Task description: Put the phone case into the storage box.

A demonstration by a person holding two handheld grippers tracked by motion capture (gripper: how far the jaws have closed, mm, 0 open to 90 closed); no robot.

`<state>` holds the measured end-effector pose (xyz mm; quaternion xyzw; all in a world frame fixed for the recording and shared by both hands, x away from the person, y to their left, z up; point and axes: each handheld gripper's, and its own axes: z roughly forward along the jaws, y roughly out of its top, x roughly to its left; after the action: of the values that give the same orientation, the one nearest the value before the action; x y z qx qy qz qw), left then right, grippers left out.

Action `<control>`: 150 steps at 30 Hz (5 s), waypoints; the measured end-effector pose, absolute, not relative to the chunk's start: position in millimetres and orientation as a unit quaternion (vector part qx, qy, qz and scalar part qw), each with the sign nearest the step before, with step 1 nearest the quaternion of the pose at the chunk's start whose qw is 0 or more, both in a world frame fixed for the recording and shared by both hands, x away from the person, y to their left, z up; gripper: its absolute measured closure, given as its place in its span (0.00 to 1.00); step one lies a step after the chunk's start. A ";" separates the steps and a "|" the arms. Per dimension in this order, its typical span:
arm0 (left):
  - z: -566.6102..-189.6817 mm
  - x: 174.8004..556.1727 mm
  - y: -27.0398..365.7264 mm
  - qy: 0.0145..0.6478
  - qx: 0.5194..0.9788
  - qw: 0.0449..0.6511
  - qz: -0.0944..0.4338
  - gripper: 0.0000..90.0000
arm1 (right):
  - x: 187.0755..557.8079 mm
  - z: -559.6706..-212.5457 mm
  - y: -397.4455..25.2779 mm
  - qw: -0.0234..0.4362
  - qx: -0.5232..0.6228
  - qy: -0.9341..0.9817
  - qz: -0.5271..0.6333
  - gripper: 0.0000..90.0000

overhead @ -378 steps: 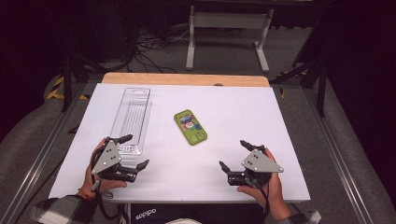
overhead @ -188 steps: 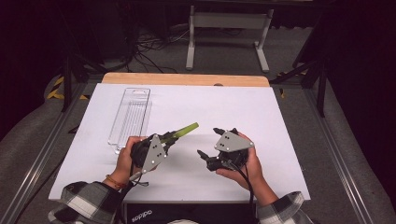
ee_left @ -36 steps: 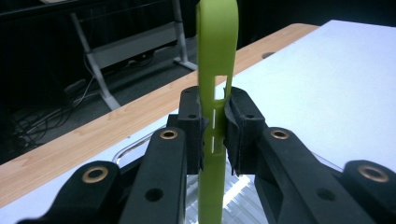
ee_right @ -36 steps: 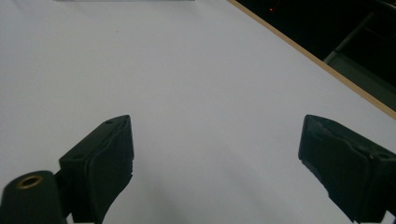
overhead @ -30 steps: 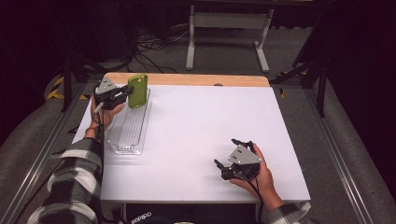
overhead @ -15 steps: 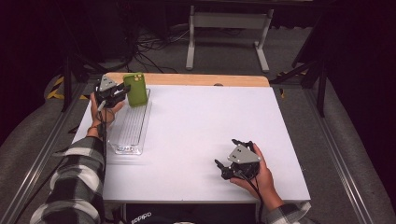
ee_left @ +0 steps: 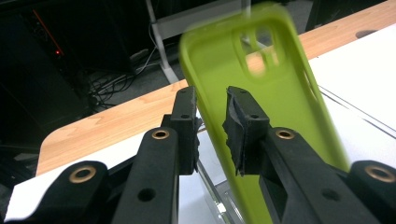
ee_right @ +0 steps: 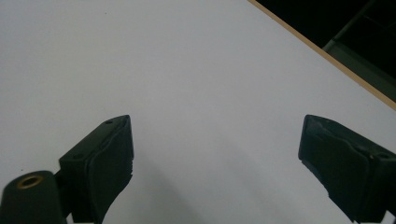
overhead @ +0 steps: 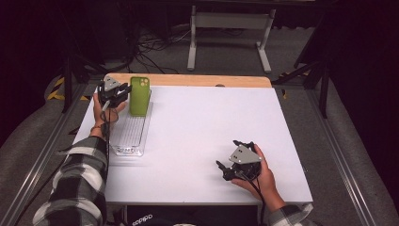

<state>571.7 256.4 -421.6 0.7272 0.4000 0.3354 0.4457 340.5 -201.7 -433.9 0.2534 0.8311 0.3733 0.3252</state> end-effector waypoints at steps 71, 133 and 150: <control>-378.4 468.5 248.0 0.275 0.730 0.513 0.359 0.68 | 334.8 -412.4 -209.0 0.341 0.257 0.782 0.454 0.14; -387.1 388.5 229.7 0.244 0.737 0.537 0.330 0.10 | 326.1 -406.1 -203.0 0.360 0.230 0.782 0.453 0.13; -390.1 372.2 224.4 0.231 0.740 0.546 0.318 0.08 | 323.0 -405.7 -200.3 0.359 0.224 0.782 0.459 0.13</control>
<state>372.2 224.4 -390.1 0.7400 0.2306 0.3179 0.5461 323.0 -200.3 -405.7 0.2236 0.7816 0.4586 0.3588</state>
